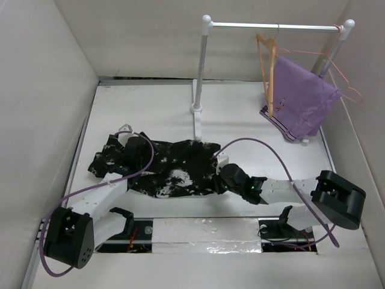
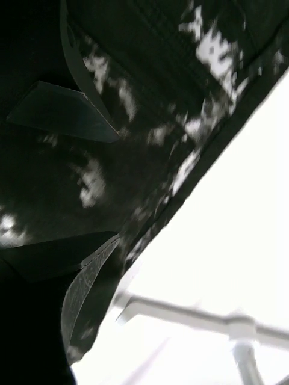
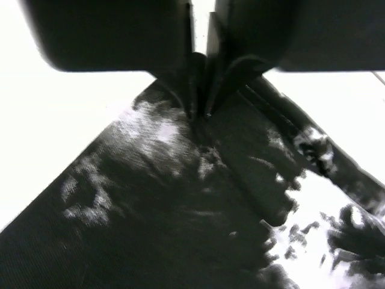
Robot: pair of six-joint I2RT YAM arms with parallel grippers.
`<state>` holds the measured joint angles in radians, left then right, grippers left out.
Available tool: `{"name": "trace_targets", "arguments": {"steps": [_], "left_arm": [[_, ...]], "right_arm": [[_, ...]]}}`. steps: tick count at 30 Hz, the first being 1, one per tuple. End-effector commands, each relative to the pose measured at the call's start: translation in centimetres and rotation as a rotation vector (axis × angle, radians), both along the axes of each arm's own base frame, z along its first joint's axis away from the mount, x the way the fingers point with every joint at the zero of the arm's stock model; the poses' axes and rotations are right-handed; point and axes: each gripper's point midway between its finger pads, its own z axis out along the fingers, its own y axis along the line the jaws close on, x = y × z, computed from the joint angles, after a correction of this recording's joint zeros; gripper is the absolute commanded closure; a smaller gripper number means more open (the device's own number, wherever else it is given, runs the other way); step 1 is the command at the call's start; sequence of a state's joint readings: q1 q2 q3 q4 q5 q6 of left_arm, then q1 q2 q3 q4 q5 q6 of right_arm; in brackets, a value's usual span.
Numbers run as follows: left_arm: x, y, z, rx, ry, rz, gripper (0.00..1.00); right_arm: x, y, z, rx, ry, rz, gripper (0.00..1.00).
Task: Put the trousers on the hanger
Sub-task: Fold the trousers at the center of the board.
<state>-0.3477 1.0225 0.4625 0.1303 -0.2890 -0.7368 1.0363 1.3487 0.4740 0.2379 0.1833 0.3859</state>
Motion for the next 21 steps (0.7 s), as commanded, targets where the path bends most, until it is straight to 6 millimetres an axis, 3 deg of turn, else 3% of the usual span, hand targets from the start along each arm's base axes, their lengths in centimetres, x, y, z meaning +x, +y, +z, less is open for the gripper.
{"name": "trace_targets", "arguments": {"steps": [1, 3, 4, 5, 7, 8, 9, 11, 12, 15, 17, 18, 21], "left_arm": [[1.3, 1.0, 1.5, -0.023, -0.032, 0.04, 0.41], [1.6, 2.6, 3.2, -0.004, -0.073, 0.139, 0.42], [1.4, 3.2, 4.1, -0.007, -0.096, 0.167, 0.45], [1.5, 3.7, 4.7, -0.021, -0.113, 0.204, 0.47], [0.9, 4.6, 4.9, -0.016, -0.091, 0.243, 0.5], [0.4, 5.5, 4.7, -0.005, -0.068, 0.282, 0.5], [0.1, 6.2, 4.8, -0.002, -0.066, 0.332, 0.49], [-0.8, 8.0, 4.1, 0.007, -0.029, 0.389, 0.47], [-1.1, 8.3, 3.7, -0.001, -0.011, 0.401, 0.47], [-2.6, 10.1, 2.6, 0.008, 0.052, 0.472, 0.43], [-4.0, 10.9, 1.6, 0.011, 0.114, 0.519, 0.41], [-4.6, 11.3, 1.4, 0.02, 0.128, 0.547, 0.4], [-6.7, 12.4, 1.3, 0.042, 0.167, 0.614, 0.39]], "right_arm": [[-0.1, -0.5, 0.0, 0.065, 0.013, -0.049, 0.94], [-0.6, -1.8, -0.2, 0.047, 0.012, -0.057, 0.98], [-0.5, -2.2, 0.9, 0.059, -0.017, -0.058, 0.99], [-0.7, -3.2, 0.8, 0.012, -0.022, -0.061, 0.98], [-0.6, -3.2, 2.5, 0.035, -0.052, -0.049, 0.93], [-0.8, -2.8, 4.1, 0.083, -0.068, -0.029, 0.87], [-0.8, -2.7, 4.6, 0.083, -0.079, -0.015, 0.7], [-0.6, -2.1, 6.7, 0.09, -0.115, 0.018, 0.5], [-0.6, -2.3, 6.9, 0.062, -0.121, 0.031, 0.38], [-0.2, -1.1, 9.6, 0.093, -0.182, 0.083, 0.37], [-0.1, -0.5, 10.6, 0.103, -0.227, 0.128, 0.44], [0.0, -0.2, 11.0, 0.12, -0.246, 0.137, 0.66], [0.7, 0.0, 11.1, 0.126, -0.271, 0.149, 0.98]]}}
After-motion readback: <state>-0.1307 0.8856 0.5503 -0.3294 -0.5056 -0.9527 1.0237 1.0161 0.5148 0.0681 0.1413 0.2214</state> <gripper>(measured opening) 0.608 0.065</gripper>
